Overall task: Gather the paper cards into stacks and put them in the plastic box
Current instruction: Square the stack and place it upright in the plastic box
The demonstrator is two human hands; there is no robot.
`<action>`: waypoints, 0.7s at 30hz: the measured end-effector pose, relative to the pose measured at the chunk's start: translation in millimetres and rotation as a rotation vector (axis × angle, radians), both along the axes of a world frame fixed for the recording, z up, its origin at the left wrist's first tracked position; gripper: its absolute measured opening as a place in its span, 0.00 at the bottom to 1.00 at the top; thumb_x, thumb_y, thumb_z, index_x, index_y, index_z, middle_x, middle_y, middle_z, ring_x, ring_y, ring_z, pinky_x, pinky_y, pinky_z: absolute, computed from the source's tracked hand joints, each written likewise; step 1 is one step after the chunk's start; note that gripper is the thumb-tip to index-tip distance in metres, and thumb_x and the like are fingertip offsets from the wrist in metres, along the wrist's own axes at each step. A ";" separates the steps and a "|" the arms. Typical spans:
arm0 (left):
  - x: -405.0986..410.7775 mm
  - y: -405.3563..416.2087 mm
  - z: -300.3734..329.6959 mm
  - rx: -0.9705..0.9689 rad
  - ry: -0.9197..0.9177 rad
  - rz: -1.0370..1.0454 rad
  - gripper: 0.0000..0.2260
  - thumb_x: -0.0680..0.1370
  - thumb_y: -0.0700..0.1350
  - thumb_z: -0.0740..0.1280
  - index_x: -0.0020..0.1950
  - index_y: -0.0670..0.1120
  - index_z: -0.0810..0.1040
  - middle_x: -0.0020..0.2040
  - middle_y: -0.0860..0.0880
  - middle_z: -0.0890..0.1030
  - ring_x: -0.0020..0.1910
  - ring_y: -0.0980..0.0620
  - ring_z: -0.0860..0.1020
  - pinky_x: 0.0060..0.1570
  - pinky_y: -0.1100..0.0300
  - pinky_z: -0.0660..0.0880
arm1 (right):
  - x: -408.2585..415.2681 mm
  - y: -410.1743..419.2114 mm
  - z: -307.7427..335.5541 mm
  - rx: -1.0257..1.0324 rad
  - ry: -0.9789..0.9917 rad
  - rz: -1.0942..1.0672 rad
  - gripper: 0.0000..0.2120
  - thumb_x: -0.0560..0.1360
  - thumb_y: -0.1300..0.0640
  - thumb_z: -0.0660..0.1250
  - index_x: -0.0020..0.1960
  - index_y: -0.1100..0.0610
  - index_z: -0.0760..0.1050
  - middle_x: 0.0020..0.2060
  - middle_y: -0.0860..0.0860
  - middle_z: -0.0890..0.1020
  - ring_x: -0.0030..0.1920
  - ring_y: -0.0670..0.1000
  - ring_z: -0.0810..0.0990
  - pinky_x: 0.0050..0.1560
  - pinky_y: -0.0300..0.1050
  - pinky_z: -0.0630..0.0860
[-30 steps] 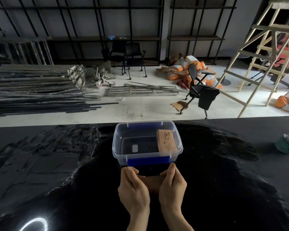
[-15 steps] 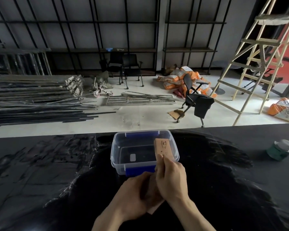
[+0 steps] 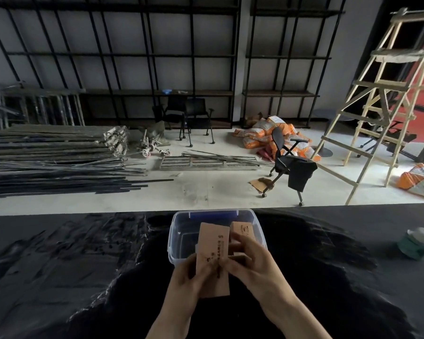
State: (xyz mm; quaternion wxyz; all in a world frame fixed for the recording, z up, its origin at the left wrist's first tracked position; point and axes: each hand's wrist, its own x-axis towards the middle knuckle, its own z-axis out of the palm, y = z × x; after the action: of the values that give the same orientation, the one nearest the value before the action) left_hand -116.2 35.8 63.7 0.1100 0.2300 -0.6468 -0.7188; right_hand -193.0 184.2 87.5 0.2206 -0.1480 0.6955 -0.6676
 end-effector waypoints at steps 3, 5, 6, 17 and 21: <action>-0.3 -4.5 4.7 0.060 -0.030 -0.066 0.18 0.70 0.50 0.75 0.58 0.46 0.86 0.53 0.44 0.89 0.54 0.46 0.87 0.57 0.50 0.80 | 2.0 -3.6 0.6 -0.034 -0.009 0.005 0.21 0.76 0.68 0.75 0.65 0.51 0.80 0.52 0.55 0.89 0.56 0.54 0.88 0.59 0.53 0.85; 1.0 -9.4 9.2 0.093 -0.064 -0.094 0.12 0.75 0.48 0.75 0.58 0.47 0.87 0.53 0.45 0.89 0.54 0.46 0.87 0.59 0.49 0.80 | 1.1 -5.4 -0.1 -0.077 -0.088 -0.012 0.21 0.75 0.70 0.75 0.64 0.53 0.82 0.51 0.58 0.89 0.55 0.57 0.88 0.57 0.55 0.85; 1.3 -11.5 10.2 0.106 -0.084 -0.092 0.11 0.77 0.48 0.73 0.57 0.47 0.87 0.52 0.46 0.89 0.54 0.46 0.87 0.59 0.49 0.80 | 0.8 -7.1 -1.6 -0.084 -0.126 -0.023 0.21 0.74 0.71 0.75 0.63 0.54 0.82 0.50 0.59 0.90 0.53 0.58 0.89 0.55 0.55 0.86; 8.5 -43.4 20.7 0.125 -0.111 0.232 0.09 0.77 0.46 0.75 0.54 0.44 0.84 0.46 0.42 0.88 0.45 0.47 0.85 0.40 0.55 0.78 | -12.4 -31.7 -24.9 0.737 0.751 0.147 0.27 0.82 0.47 0.65 0.80 0.46 0.65 0.74 0.40 0.71 0.77 0.48 0.66 0.79 0.50 0.62; 11.7 -40.8 25.7 0.131 -0.109 0.246 0.06 0.77 0.45 0.74 0.51 0.45 0.85 0.41 0.44 0.88 0.42 0.47 0.84 0.38 0.55 0.78 | -12.9 -34.3 -39.7 0.967 0.823 0.313 0.30 0.82 0.42 0.61 0.81 0.48 0.61 0.76 0.47 0.71 0.78 0.52 0.65 0.83 0.54 0.53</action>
State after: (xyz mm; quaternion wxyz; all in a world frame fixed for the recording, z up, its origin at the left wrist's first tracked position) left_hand -104.6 -4.9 89.4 0.1465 0.3529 -0.5706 -0.7270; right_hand -205.9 149.9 47.7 0.0725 -0.3753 0.9151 -0.1282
